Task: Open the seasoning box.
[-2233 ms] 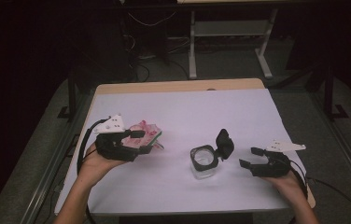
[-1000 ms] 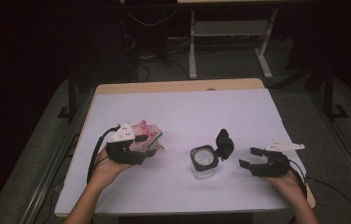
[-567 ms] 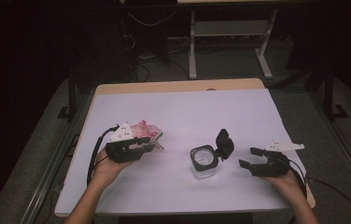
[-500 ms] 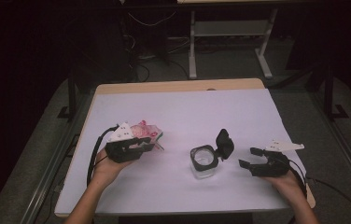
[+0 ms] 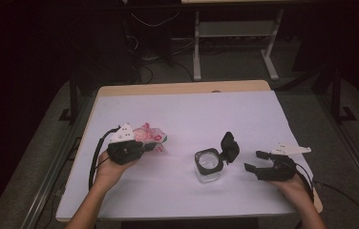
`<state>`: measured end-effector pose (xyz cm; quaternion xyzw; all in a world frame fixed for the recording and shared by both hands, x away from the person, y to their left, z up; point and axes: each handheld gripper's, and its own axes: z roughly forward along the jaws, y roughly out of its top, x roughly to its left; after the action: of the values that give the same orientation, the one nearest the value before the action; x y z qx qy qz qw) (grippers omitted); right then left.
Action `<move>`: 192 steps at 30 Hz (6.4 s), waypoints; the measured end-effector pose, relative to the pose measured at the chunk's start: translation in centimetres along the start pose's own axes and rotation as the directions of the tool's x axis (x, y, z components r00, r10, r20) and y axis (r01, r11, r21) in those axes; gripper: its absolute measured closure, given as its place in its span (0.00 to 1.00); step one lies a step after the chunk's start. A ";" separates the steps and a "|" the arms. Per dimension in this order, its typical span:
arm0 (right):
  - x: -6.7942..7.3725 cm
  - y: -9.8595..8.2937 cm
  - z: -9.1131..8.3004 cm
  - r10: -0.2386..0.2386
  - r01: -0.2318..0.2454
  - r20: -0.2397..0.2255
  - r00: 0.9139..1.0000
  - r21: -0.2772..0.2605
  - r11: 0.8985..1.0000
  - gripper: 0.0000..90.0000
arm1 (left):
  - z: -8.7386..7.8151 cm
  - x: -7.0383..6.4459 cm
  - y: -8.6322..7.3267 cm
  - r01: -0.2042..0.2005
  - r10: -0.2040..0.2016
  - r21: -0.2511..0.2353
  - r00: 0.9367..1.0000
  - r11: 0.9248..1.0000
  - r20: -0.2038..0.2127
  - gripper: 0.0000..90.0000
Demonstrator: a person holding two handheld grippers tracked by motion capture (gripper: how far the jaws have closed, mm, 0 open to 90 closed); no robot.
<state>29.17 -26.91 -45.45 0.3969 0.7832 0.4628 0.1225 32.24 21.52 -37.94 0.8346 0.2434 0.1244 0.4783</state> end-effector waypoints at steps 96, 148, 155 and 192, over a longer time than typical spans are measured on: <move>10.2 4.1 -1.3 -0.181 0.192 -0.273 0.945 0.015 0.981 1.00 | -5.3 -0.1 8.5 0.003 0.035 -0.208 0.983 0.978 0.180 1.00; 17.7 13.3 9.4 -0.323 0.325 -0.174 0.930 -0.017 0.945 0.50 | -10.4 -0.8 12.8 -0.023 0.105 -0.296 0.958 0.955 0.265 1.00; 18.4 13.2 10.5 -0.350 0.352 -0.177 0.920 -0.021 0.936 0.50 | -10.3 -1.2 13.2 -0.033 0.124 -0.304 0.951 0.952 0.283 1.00; 20.7 10.8 11.0 -0.423 0.426 -0.218 0.879 -0.036 0.904 0.89 | -5.5 -0.6 15.1 -0.045 0.110 -0.233 0.956 0.972 0.272 1.00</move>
<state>27.21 -2.01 -38.91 0.1626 0.8628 0.4605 0.1308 33.60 18.85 -22.11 0.7934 0.1240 0.0493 0.5939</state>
